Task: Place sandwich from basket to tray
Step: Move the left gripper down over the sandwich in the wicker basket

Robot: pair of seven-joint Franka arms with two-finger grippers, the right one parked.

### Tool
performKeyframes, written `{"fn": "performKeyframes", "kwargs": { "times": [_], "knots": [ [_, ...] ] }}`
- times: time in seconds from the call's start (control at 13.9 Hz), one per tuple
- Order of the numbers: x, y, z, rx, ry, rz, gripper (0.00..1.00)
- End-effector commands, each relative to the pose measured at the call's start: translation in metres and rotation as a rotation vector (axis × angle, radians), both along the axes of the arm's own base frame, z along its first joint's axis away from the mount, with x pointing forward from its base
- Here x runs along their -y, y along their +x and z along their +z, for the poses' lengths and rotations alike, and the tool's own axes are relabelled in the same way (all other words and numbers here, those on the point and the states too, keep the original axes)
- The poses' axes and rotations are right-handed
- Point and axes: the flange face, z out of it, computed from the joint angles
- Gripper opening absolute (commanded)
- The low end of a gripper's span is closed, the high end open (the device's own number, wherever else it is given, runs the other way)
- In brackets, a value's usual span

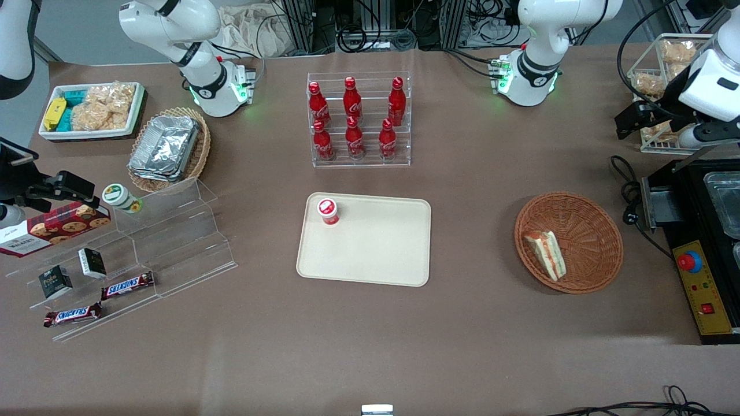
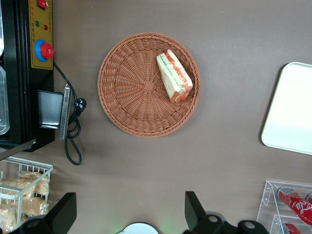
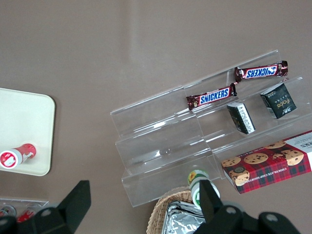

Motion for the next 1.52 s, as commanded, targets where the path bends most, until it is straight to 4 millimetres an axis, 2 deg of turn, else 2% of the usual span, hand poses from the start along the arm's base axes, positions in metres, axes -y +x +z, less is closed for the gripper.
{"fn": "performKeyframes", "kwargs": {
  "times": [0.0,0.14,0.43,0.72,0.87,1.08,1.15,1.23,1.44],
  "knots": [
    [0.0,0.001,0.004,0.02,-0.014,0.017,1.0],
    [0.001,0.002,0.005,0.018,-0.02,0.011,1.0],
    [0.002,0.018,-0.02,-0.018,-0.021,0.062,1.0],
    [0.004,0.063,-0.09,-0.068,-0.026,0.137,1.0],
    [0.012,0.091,-0.135,-0.064,-0.032,0.185,1.0],
    [0.028,0.122,-0.206,-0.06,-0.045,0.231,1.0],
    [0.041,0.128,-0.228,-0.057,-0.044,0.235,1.0],
    [0.046,0.135,-0.254,-0.057,-0.042,0.254,1.0],
    [0.065,0.141,-0.307,-0.07,-0.039,0.279,1.0]
  ]
}}
